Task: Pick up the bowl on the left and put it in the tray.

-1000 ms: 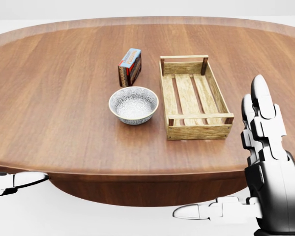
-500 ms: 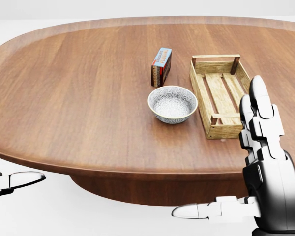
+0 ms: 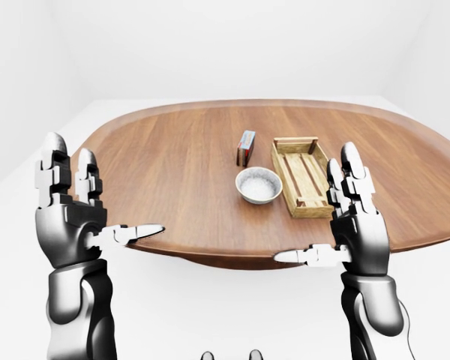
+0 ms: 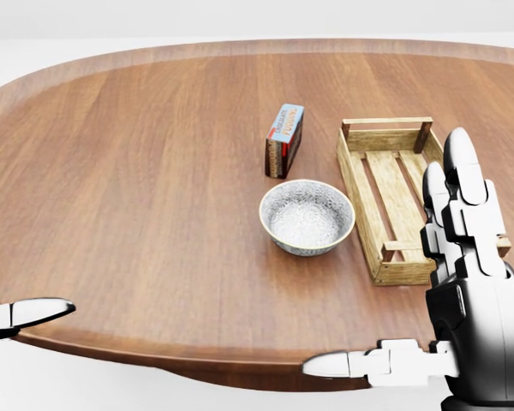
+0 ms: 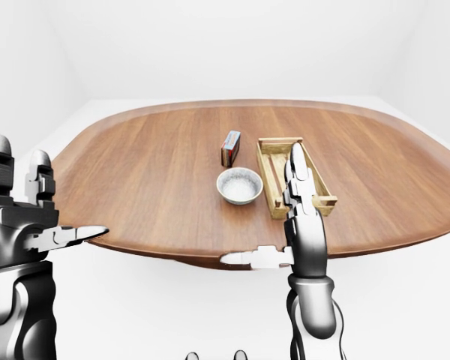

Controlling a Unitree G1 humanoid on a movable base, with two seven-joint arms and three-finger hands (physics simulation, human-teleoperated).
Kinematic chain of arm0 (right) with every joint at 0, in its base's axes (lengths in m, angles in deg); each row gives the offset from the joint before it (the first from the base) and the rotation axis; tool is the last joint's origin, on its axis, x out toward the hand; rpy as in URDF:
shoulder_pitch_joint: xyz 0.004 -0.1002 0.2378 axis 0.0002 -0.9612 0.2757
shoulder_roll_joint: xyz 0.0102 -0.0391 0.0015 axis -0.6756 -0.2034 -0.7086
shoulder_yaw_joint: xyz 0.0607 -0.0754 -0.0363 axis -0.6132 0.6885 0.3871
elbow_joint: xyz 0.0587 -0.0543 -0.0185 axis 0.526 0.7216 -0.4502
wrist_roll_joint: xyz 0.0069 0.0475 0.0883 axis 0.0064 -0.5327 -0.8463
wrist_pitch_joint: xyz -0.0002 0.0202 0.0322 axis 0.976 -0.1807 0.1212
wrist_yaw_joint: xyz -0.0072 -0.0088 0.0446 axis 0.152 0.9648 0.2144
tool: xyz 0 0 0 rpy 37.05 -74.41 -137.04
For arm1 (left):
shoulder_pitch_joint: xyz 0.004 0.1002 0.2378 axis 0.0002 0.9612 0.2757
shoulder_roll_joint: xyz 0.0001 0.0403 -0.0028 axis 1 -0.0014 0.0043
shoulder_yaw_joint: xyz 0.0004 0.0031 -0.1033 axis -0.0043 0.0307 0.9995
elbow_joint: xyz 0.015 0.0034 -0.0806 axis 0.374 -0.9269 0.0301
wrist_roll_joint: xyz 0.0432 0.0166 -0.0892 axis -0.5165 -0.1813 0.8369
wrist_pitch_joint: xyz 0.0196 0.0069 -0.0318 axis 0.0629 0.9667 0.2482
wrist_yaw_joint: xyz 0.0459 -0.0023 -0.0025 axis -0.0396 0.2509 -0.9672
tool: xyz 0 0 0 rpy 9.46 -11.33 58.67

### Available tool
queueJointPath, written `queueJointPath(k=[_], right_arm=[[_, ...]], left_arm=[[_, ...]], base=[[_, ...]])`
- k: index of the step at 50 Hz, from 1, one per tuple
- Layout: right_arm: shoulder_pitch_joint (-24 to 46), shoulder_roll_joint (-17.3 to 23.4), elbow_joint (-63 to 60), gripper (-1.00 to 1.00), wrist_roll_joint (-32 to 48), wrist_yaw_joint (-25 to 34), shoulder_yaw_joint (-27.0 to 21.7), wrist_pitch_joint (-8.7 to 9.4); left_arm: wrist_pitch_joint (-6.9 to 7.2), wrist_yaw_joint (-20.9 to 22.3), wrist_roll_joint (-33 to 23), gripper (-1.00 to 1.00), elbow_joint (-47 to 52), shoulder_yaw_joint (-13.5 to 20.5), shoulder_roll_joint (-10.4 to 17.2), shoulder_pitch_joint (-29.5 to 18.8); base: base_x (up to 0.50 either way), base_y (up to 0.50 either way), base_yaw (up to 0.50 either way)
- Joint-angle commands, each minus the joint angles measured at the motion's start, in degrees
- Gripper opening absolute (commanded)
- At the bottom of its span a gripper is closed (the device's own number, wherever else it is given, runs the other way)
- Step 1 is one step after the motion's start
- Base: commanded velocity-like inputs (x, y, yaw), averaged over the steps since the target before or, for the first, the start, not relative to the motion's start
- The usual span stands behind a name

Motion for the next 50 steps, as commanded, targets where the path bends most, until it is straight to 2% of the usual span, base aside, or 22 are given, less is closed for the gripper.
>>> queueJointPath(k=[1,42,50], right_arm=[[-0.02,0.13,0.06,1.00,0.35,0.06,0.15,0.00],[-1.41,-0.17,-0.61,1.00,0.40,0.21,-0.72,0.00],[-2.68,-0.89,-1.50,1.00,-0.81,-0.45,-2.51,0.00]], left_arm=[[0.00,-0.04,0.42,1.00,0.22,0.36,0.13,-0.10],[0.00,0.13,0.89,1.00,1.50,0.57,-0.06,0.37],[0.00,0.35,0.53,1.00,1.29,0.29,-0.29,0.63]], base=[[0.50,0.00,0.00],[0.50,0.00,0.00],[0.35,-0.02,0.00]])
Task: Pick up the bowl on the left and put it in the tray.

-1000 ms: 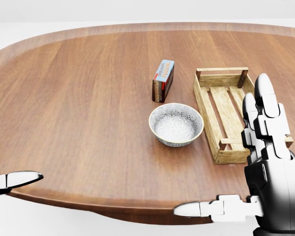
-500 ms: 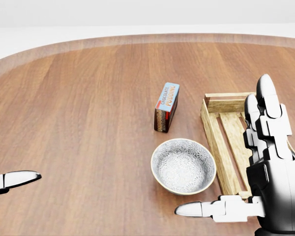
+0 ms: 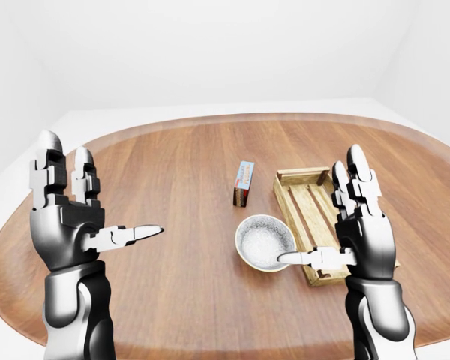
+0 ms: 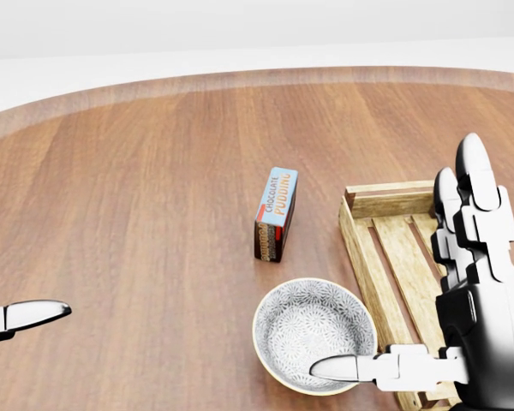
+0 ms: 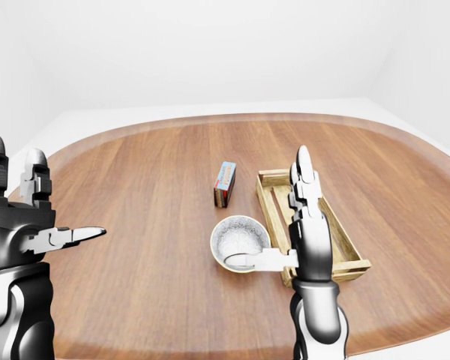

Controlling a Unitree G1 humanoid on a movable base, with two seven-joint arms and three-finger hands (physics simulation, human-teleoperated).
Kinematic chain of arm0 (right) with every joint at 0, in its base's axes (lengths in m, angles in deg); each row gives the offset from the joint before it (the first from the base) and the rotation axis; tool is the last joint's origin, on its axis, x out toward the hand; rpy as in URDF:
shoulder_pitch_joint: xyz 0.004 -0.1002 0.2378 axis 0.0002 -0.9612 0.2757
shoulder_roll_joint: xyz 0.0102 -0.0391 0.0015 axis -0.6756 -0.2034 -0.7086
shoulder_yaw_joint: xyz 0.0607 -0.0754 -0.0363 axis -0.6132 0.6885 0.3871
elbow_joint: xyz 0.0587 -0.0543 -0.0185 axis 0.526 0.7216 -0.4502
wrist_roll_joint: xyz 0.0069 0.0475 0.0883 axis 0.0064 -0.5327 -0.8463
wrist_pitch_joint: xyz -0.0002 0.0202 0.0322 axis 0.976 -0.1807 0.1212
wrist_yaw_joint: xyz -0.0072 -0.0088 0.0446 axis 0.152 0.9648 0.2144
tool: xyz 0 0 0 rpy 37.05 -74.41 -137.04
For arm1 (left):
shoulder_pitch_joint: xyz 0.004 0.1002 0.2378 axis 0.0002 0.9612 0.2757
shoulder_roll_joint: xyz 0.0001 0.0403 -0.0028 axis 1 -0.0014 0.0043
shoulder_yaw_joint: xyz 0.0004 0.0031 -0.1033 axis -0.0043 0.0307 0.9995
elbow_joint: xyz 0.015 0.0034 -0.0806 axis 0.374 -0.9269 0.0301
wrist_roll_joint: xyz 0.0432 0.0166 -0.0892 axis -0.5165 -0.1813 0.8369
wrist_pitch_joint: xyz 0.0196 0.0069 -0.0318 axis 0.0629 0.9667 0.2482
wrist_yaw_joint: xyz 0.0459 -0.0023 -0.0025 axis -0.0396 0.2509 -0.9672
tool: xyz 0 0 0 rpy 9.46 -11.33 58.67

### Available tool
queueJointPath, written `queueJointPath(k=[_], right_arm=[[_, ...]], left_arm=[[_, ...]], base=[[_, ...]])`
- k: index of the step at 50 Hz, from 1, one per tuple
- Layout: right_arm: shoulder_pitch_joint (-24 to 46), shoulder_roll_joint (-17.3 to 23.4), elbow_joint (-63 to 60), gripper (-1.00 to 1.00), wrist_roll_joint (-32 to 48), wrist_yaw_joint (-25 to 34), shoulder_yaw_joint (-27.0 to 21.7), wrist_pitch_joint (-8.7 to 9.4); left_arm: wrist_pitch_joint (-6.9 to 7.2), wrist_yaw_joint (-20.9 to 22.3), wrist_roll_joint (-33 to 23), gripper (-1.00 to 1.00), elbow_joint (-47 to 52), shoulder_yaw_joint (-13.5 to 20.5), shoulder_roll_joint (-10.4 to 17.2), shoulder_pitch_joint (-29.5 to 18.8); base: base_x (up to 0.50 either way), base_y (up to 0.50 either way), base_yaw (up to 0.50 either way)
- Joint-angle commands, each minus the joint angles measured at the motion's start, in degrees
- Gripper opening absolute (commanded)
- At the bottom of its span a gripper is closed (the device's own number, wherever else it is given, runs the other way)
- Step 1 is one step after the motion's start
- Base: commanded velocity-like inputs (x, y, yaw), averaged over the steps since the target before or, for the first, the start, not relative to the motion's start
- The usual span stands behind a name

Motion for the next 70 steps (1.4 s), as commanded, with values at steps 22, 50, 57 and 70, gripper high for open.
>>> queueJointPath(k=[22,50,57,70], right_arm=[[0.61,-5.04,-16.17,1.00,40.01,33.52,4.38,0.00],[-5.41,-2.50,-14.25,1.00,74.84,36.76,12.45,0.00],[-6.73,-1.65,-11.72,1.00,73.42,36.76,12.37,0.00],[-8.19,0.17,-8.00,1.00,71.37,36.76,13.25,0.00]], left_arm=[[0.00,0.23,-0.64,1.00,-0.66,-0.52,-0.12,0.10],[0.00,-0.16,0.48,1.00,-0.70,0.50,0.54,-0.67],[0.00,-0.19,0.46,1.00,-0.68,0.50,0.49,-0.58],[0.00,-0.14,0.58,1.00,-0.78,0.69,0.55,-0.62]], base=[[0.00,0.00,0.00],[0.00,0.00,0.00],[0.00,0.00,0.00],[0.00,0.00,0.00]])
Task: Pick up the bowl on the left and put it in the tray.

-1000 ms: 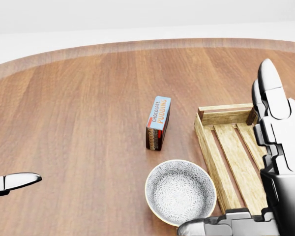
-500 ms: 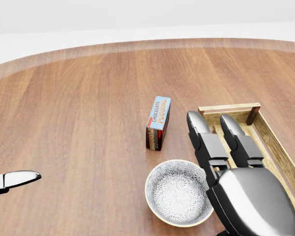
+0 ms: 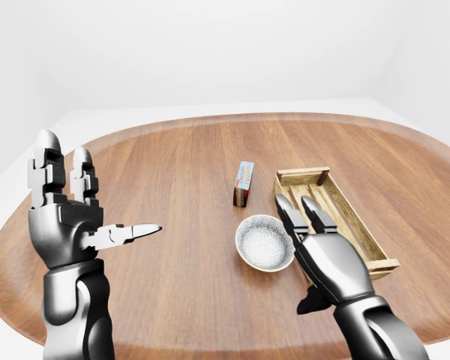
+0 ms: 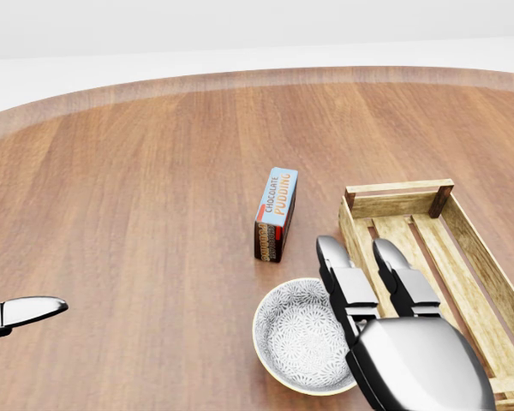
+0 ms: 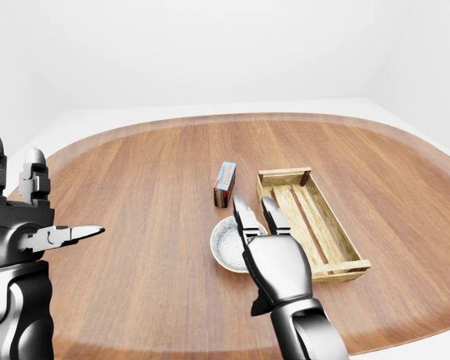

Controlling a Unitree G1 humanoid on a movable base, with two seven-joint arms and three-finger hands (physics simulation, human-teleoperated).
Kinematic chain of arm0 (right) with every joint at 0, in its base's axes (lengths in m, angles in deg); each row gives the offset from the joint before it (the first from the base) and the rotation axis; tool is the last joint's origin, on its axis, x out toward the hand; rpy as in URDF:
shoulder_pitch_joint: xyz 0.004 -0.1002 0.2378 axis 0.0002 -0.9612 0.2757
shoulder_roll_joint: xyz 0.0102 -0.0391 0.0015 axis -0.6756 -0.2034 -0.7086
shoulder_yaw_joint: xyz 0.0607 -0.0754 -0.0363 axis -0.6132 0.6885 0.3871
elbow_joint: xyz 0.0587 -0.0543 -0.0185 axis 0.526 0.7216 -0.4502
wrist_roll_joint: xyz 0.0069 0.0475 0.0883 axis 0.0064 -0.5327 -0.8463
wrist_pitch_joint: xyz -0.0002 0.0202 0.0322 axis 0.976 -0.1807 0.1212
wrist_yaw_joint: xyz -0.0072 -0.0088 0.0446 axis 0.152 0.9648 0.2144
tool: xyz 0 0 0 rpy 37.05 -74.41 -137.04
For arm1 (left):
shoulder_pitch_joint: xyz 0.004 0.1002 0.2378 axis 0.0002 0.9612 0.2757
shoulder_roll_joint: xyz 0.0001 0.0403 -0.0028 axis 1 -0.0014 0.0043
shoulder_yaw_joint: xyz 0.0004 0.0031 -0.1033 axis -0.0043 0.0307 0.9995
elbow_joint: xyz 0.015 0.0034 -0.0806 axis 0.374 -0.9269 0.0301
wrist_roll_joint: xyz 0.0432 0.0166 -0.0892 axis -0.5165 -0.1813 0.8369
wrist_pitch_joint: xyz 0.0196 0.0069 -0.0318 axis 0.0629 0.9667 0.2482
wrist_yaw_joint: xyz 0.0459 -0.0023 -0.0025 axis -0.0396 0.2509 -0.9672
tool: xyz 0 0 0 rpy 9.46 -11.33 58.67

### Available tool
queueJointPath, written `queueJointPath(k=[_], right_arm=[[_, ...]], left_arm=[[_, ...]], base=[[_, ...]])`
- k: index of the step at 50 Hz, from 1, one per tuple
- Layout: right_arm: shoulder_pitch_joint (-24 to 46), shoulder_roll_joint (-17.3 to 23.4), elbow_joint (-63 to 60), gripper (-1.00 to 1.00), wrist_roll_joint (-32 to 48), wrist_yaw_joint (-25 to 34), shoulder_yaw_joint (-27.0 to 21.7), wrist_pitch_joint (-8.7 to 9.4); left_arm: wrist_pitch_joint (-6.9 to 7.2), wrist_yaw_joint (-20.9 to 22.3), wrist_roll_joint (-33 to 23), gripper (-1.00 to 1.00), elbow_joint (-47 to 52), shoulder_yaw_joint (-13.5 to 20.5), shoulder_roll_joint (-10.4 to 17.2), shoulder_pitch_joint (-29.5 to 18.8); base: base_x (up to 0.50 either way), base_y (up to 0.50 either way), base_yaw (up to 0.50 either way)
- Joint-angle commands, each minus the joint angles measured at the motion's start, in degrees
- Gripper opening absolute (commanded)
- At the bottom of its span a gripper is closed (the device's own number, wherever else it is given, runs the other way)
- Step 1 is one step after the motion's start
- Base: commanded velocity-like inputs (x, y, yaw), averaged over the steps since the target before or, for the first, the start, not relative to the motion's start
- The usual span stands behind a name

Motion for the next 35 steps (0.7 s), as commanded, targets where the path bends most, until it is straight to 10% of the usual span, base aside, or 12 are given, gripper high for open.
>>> queueJointPath(k=[1,35], right_arm=[[-1.27,1.36,3.09,1.00,-1.18,0.00,0.56,0.00],[2.53,2.27,13.06,1.00,-6.16,0.00,-6.39,0.00]], left_arm=[[0.00,0.05,0.13,1.00,0.02,0.18,0.03,0.07],[0.00,-0.01,-0.35,1.00,-0.53,-0.45,-0.13,0.01]], base=[[0.00,0.00,0.00],[0.00,0.00,0.00]])
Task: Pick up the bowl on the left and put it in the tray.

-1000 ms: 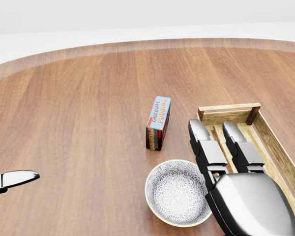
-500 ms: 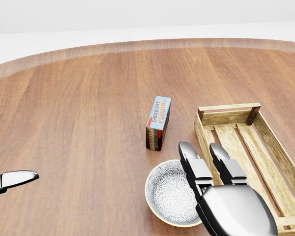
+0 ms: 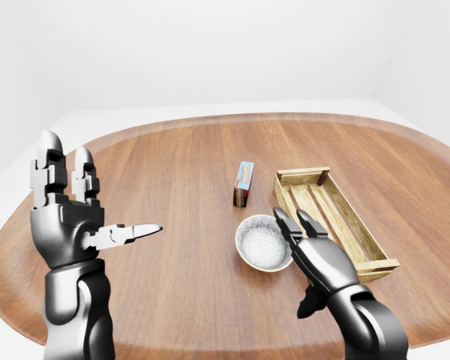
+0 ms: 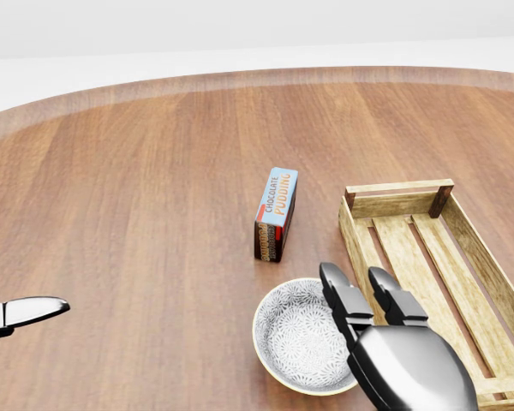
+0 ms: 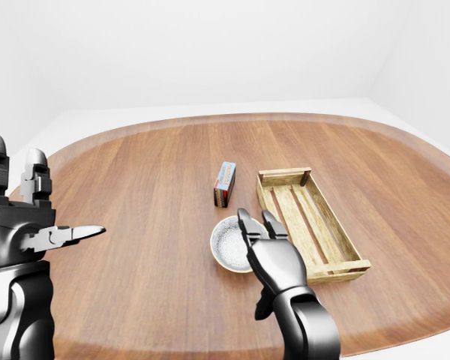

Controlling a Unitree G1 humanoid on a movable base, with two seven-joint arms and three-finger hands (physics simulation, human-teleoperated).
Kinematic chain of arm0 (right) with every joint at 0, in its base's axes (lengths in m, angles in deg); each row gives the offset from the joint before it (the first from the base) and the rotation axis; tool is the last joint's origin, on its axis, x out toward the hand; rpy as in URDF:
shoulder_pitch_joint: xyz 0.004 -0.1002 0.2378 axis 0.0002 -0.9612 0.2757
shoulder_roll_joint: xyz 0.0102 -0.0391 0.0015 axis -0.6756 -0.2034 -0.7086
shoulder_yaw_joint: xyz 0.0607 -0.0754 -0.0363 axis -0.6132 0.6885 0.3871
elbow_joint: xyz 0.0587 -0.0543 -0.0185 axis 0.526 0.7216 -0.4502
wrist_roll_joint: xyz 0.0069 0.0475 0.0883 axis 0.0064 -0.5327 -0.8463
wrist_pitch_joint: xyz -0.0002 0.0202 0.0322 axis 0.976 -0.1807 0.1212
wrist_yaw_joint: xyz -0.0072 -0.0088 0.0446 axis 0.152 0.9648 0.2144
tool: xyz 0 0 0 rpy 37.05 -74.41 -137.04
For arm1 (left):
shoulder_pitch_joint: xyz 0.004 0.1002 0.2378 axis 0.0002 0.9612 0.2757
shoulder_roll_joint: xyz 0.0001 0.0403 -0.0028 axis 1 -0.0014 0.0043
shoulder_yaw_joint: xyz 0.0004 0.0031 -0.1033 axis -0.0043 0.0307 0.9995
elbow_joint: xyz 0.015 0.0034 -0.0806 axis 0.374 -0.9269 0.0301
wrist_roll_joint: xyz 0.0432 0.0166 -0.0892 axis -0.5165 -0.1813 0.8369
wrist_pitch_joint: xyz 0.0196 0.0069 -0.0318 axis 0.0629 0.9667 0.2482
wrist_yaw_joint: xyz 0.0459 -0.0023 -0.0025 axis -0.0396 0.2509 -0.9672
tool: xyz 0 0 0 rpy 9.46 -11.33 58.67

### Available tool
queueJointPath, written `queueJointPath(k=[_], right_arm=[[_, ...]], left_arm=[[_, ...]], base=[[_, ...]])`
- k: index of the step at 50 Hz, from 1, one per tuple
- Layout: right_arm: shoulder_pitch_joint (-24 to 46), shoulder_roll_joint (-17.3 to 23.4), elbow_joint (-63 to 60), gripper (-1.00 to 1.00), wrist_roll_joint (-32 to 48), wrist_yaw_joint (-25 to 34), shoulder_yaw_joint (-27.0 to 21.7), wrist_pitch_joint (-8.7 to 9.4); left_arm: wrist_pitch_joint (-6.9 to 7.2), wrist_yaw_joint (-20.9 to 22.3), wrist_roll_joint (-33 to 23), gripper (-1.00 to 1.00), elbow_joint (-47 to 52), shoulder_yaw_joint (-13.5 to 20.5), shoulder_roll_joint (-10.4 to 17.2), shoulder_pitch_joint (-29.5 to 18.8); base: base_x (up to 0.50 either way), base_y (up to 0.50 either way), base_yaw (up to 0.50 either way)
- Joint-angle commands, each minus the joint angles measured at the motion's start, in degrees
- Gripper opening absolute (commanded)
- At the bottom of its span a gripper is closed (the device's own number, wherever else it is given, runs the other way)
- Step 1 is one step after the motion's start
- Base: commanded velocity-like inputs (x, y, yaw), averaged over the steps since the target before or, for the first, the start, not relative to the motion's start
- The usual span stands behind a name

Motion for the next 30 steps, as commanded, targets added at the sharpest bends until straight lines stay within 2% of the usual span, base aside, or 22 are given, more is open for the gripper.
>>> queueJointPath(k=[1,12,30], right_arm=[[1.62,-0.09,3.46,1.00,-0.06,0.00,-1.64,0.00],[1.78,0.09,7.38,1.00,1.54,0.00,0.36,0.00],[3.05,0.21,11.10,1.00,1.82,0.00,0.21,0.00]], left_arm=[[0.00,0.01,-0.29,1.00,-0.34,-0.37,-0.08,-0.02],[0.00,-0.16,0.01,1.00,-0.78,0.13,0.26,-0.50],[0.00,-0.38,0.29,1.00,0.34,0.36,0.24,-0.22]], base=[[0.00,0.00,0.00],[0.00,0.00,0.00],[0.00,0.00,0.00]])
